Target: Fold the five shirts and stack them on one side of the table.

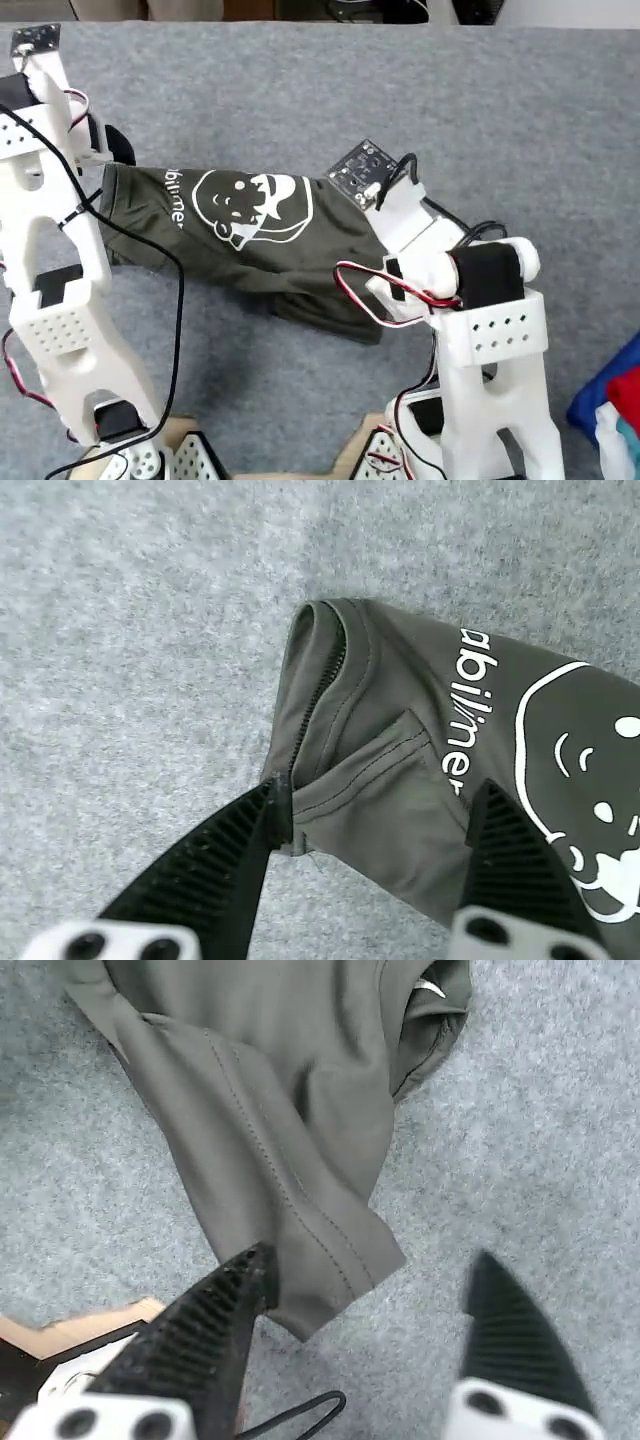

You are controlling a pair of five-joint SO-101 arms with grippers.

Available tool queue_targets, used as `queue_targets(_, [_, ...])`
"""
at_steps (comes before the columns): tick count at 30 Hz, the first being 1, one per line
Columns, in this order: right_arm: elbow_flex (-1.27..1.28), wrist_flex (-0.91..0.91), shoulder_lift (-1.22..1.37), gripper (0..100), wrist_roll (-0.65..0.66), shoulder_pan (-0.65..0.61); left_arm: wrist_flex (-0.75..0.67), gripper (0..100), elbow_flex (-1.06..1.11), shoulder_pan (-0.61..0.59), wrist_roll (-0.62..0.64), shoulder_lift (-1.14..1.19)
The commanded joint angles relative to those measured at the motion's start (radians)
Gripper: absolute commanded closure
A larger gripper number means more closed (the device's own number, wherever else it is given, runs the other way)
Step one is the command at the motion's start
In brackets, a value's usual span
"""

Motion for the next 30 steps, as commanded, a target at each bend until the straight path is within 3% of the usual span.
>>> queue_targets(1, [-0.007,0.020,-0.030,56.4,-0.008,-0.050,0.008,71,-0.040,0.023,0.011,-0.012])
queue_targets(6, [-0.111,0.021,-0.033,47.6,-0.014,-0.127,0.008,71,-0.043,0.025,0.011,-0.008])
queue_targets(10, [-0.240,0.018,-0.084,41.9,-0.098,-0.223,0.008,71,-0.040,0.017,0.008,-0.005])
queue_targets(17, [-0.282,0.018,-0.180,41.4,-0.222,-0.357,0.008,71,-0.048,0.017,0.011,-0.004])
queue_targets(24, [0.127,-0.069,-0.044,41.4,-0.341,-0.358,0.017,71,-0.041,0.018,0.011,-0.004])
queue_targets(30, [0.134,-0.110,0.209,41.4,-0.338,-0.357,0.046,71,-0.035,0.020,0.011,-0.004])
